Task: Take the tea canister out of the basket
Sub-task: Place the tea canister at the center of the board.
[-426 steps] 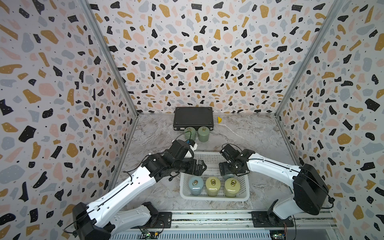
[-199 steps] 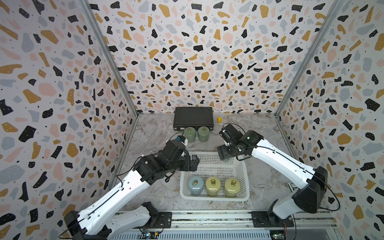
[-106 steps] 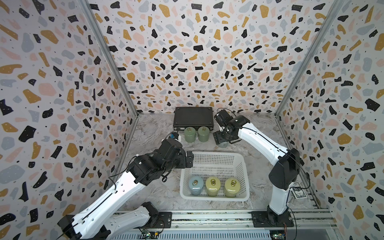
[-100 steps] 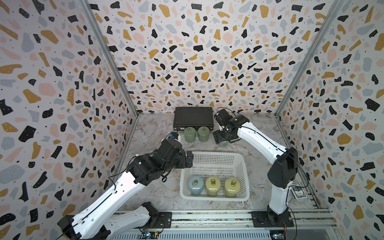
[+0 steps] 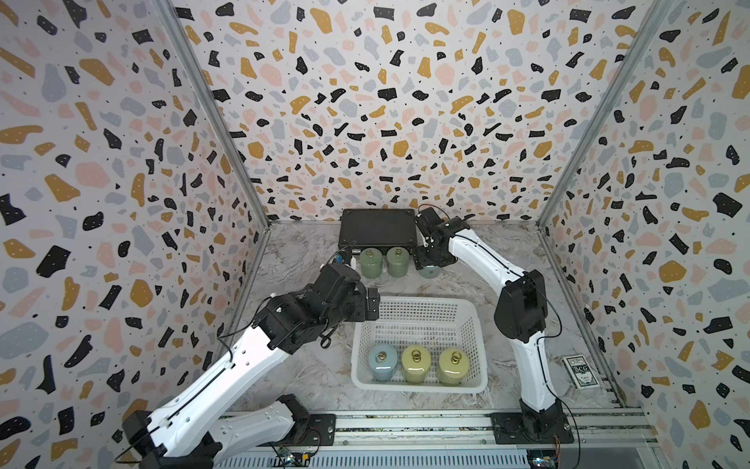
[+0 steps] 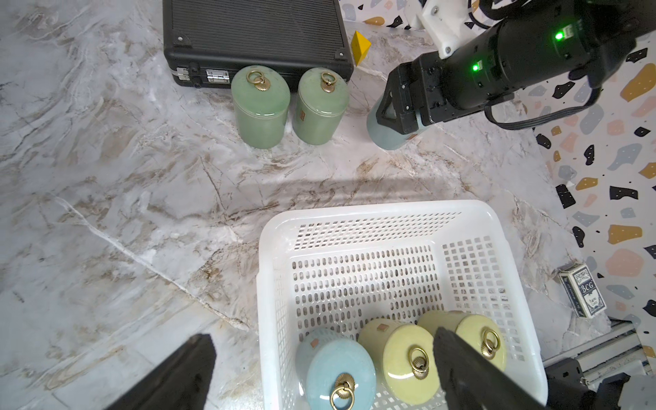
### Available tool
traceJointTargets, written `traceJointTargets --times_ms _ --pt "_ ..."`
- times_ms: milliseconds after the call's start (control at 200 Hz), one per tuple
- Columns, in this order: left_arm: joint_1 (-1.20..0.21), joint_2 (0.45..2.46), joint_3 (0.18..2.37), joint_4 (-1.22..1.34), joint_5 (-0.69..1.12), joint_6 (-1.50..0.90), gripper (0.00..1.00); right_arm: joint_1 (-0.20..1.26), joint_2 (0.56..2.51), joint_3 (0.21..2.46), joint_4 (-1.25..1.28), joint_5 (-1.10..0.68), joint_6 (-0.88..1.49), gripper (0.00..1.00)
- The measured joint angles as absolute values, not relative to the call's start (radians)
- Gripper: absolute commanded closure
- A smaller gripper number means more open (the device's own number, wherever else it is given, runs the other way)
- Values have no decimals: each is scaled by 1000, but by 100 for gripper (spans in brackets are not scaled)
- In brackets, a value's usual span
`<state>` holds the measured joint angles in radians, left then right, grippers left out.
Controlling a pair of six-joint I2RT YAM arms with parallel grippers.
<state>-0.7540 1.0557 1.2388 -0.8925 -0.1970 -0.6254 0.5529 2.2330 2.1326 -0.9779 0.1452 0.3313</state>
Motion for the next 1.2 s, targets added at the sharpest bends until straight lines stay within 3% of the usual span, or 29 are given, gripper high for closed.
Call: traceJointTargets --times_ms 596,1201 --pt "-745 1089 1239 -846 -200 -611 0 516 2450 2313 -950 100 321 24" --pt "-741 1100 1239 -821 -162 -587 0 503 2497 2379 -949 91 320 19"
